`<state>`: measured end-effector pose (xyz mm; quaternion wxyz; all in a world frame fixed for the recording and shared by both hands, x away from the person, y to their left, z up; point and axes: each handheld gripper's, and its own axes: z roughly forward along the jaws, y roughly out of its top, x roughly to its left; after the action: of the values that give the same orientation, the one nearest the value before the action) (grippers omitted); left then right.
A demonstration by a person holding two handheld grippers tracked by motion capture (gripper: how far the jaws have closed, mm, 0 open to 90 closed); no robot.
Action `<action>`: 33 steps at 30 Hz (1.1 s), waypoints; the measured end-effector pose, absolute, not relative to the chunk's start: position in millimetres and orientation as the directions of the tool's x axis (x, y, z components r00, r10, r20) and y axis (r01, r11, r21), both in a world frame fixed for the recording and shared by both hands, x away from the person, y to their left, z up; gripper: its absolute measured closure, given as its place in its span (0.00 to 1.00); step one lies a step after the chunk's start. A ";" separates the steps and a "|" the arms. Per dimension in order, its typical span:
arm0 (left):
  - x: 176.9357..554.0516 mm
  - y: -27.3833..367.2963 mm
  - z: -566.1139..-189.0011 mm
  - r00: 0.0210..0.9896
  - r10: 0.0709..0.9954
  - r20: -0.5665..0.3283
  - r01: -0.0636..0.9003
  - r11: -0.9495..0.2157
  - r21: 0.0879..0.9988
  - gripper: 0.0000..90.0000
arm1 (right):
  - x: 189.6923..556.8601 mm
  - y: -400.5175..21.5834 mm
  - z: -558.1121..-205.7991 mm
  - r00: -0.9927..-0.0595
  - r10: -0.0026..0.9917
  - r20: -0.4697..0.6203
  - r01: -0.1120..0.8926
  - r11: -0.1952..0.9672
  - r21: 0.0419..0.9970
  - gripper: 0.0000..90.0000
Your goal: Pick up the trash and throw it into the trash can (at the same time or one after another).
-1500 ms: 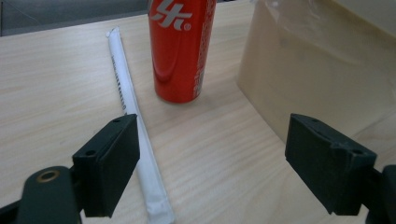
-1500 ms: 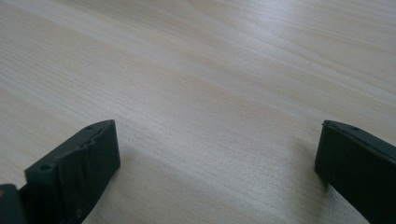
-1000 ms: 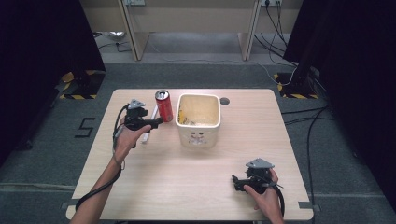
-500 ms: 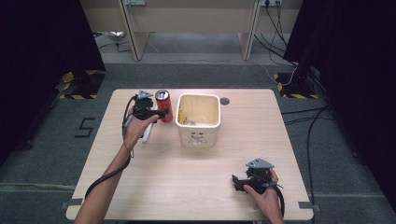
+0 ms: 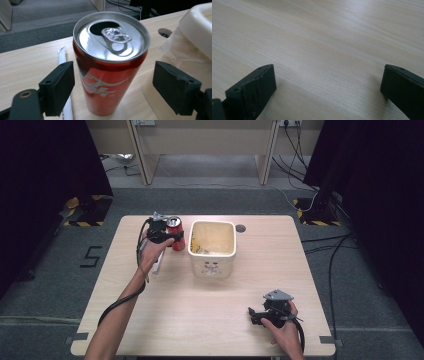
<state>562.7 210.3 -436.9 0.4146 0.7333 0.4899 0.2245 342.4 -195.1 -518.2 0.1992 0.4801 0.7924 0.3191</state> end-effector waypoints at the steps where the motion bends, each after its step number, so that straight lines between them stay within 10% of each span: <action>1: 565.0 209.7 -438.7 0.415 0.907 -0.074 0.533 -0.177 0.827 0.19 | 342.4 -195.1 -518.2 -0.460 0.888 -0.009 0.634 0.335 0.697 0.00; 33: 548.1 222.6 -412.5 0.460 0.885 -0.076 0.509 -0.193 0.839 0.38 | 342.5 -195.1 -518.2 -0.460 0.888 -0.009 0.633 0.336 0.697 0.00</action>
<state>548.1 222.6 -412.5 0.4267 0.7402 0.4707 0.2200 342.5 -195.1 -518.2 0.1992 0.4798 0.7926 0.3192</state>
